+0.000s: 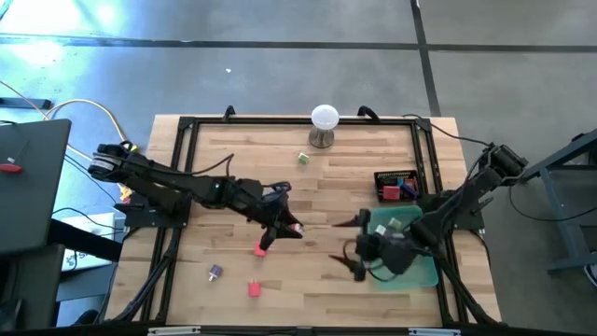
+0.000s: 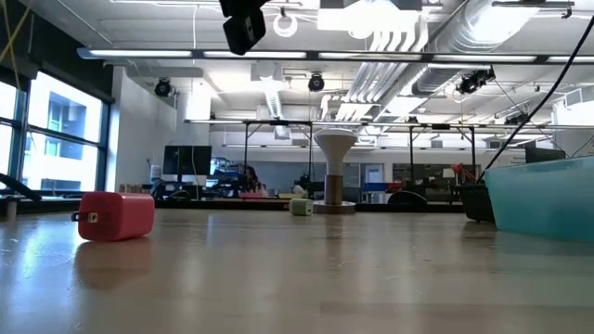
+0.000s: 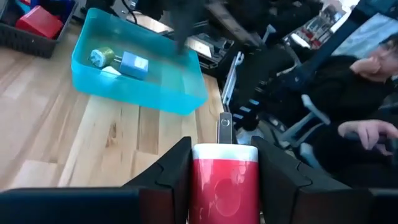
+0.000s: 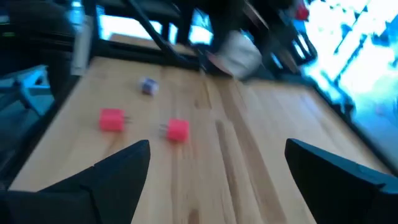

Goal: Pick & Place Office items
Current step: Put the pink charger adapter into the green bin

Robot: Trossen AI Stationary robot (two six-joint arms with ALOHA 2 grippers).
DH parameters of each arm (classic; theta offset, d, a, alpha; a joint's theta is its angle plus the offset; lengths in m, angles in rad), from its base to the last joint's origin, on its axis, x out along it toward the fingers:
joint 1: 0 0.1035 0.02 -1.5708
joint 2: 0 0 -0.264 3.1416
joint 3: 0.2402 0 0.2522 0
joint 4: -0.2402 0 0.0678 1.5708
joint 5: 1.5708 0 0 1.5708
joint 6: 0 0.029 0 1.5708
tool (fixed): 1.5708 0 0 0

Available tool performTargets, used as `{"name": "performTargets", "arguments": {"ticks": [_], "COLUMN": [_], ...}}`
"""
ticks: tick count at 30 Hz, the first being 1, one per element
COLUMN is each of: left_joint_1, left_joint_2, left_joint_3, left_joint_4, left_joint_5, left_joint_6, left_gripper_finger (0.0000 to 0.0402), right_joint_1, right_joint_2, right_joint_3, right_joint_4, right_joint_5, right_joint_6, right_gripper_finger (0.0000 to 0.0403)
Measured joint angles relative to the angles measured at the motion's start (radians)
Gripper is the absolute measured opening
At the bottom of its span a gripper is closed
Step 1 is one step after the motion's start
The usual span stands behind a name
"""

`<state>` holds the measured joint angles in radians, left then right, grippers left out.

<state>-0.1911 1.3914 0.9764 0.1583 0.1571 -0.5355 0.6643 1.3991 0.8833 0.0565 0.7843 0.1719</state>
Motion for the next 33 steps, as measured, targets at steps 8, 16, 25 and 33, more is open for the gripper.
{"name": "performTargets", "arguments": {"ticks": [8,16,25,33], "left_joint_1": [-0.017,-0.018,0.032,0.064], "left_joint_2": [0.045,0.159,0.248,0.324], "left_joint_3": [0.002,0.010,0.038,0.110], "left_joint_4": [0.096,0.206,0.317,0.322], "left_joint_5": [0.017,0.103,0.194,0.263], "left_joint_6": [-0.102,-0.169,-0.170,-0.176], "left_gripper_finger": [0.0126,0.0126,0.0126,0.0126], "right_joint_1": [0.028,-0.048,-0.100,-0.132], "right_joint_2": [0.031,0.103,0.116,0.116], "right_joint_3": [0.000,0.000,0.000,0.001], "right_joint_4": [0.120,0.228,0.262,0.232], "right_joint_5": [0.119,0.046,-0.143,-0.198], "right_joint_6": [-0.276,-0.426,-0.495,-0.488], "right_gripper_finger": [0.0362,0.0362,0.0362,0.0362]}}
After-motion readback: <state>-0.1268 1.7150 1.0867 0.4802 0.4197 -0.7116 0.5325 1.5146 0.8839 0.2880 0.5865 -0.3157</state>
